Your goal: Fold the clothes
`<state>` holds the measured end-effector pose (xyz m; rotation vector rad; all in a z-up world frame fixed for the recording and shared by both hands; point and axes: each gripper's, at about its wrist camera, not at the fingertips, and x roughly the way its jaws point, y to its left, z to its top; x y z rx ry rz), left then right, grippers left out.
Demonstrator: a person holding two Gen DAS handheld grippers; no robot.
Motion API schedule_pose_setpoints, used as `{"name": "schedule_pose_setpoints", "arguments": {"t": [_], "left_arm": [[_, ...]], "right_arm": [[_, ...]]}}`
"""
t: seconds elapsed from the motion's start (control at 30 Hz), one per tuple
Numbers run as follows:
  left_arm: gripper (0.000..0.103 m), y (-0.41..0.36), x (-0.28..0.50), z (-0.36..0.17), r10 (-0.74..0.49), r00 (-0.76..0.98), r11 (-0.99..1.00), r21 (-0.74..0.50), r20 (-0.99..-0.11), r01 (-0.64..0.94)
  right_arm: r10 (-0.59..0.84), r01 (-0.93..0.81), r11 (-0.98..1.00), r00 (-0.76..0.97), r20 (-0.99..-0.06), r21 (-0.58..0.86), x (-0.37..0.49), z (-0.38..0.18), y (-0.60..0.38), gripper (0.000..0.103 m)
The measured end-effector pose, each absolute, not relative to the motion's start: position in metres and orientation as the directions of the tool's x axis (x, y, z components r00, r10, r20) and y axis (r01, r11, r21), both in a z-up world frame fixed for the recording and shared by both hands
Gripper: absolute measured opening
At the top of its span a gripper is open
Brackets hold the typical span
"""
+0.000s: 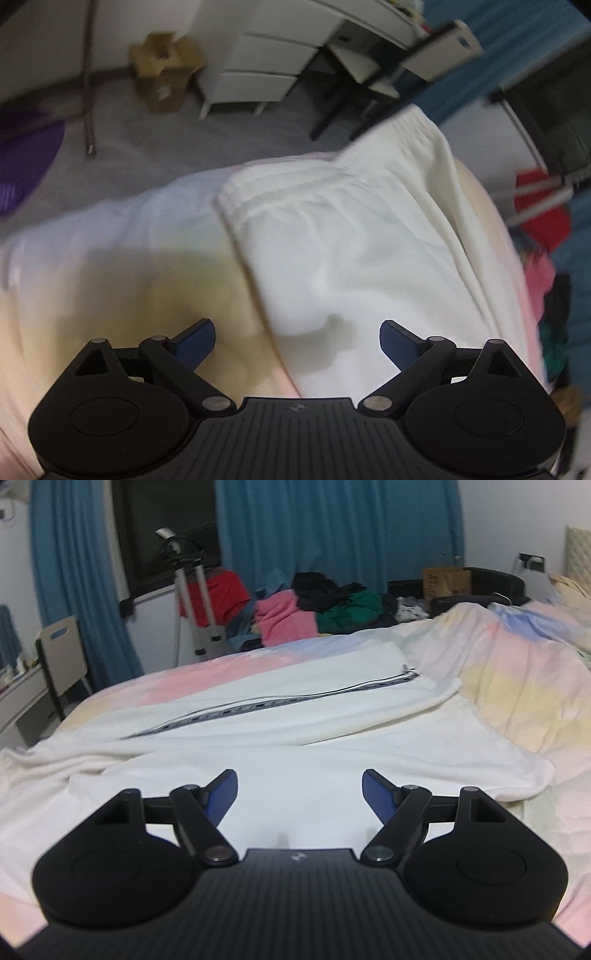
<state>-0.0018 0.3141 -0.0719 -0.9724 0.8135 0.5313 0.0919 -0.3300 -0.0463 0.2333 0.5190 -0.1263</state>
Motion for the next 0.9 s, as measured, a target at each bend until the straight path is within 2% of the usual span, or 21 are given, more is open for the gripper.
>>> {"name": "schedule_pose_setpoints", "arguments": {"t": [0.17, 0.23, 0.27, 0.33, 0.5, 0.67, 0.83, 0.9], "left_arm": [[0.097, 0.317, -0.005, -0.077, 0.001, 0.653, 0.444, -0.585, -0.757, -0.679], [0.091, 0.319, -0.005, -0.080, -0.054, 0.708, 0.415, -0.661, -0.704, -0.626], [0.083, 0.320, -0.005, -0.082, -0.089, 0.736, 0.392, -0.703, -0.671, -0.594], [0.082, 0.322, -0.005, -0.088, -0.146, 0.767, 0.340, -0.760, -0.625, -0.554], [0.078, 0.325, -0.011, -0.094, -0.199, 0.794, 0.294, -0.808, -0.574, -0.510], [0.072, 0.332, -0.020, -0.106, -0.229, 0.811, 0.227, -0.840, -0.538, -0.493], [0.064, 0.328, -0.001, -0.112, -0.220, 0.757, 0.294, -0.781, -0.616, -0.551], [0.051, 0.326, 0.006, -0.115, -0.214, 0.733, 0.320, -0.756, -0.645, -0.572]], "right_arm": [[-0.057, 0.217, 0.940, 0.860, -0.507, 0.262, 0.093, -0.048, -0.348, 0.076], [-0.054, 0.230, 0.929, 0.858, -0.510, 0.289, 0.094, -0.049, -0.355, 0.076], [-0.052, 0.237, 0.923, 0.858, -0.511, 0.303, 0.095, -0.049, -0.359, 0.076], [-0.041, 0.264, 0.894, 0.853, -0.520, 0.362, 0.097, -0.051, -0.374, 0.076], [-0.061, 0.432, 0.706, 0.826, -0.561, 0.561, 0.086, -0.068, -0.440, 0.076], [-0.070, 0.543, 0.518, 0.797, -0.600, 0.661, 0.070, -0.098, -0.490, 0.078], [0.018, 0.577, 0.410, 0.769, -0.639, 0.706, 0.088, -0.128, -0.502, 0.078], [-0.014, 0.608, 0.410, 0.750, -0.661, 0.680, 0.101, -0.135, -0.506, 0.074]]}}
